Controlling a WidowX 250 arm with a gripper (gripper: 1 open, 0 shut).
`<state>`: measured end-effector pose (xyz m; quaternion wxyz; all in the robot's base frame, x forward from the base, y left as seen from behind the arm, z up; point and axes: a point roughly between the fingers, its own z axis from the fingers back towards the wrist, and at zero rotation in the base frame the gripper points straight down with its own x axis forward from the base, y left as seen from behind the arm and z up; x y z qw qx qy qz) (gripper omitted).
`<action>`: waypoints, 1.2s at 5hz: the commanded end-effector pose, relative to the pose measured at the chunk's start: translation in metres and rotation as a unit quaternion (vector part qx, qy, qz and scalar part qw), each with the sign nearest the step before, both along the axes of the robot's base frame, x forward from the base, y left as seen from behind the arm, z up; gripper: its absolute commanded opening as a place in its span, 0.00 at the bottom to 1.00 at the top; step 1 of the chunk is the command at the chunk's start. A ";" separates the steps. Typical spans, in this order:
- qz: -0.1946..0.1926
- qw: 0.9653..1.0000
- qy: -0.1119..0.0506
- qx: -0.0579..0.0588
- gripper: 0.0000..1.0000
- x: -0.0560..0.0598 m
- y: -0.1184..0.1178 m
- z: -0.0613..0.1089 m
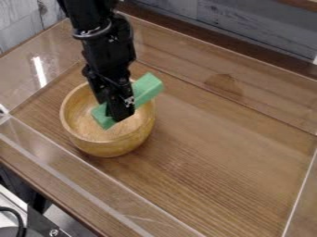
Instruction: Put the green block in the brown bowl
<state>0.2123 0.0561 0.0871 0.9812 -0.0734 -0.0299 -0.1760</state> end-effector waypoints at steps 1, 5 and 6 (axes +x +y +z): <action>0.009 1.000 -0.015 0.008 0.00 0.006 0.005 0.003; 0.028 0.999 -0.015 0.009 0.00 0.016 0.012 -0.003; 0.034 0.999 -0.015 0.009 0.00 0.019 0.013 -0.003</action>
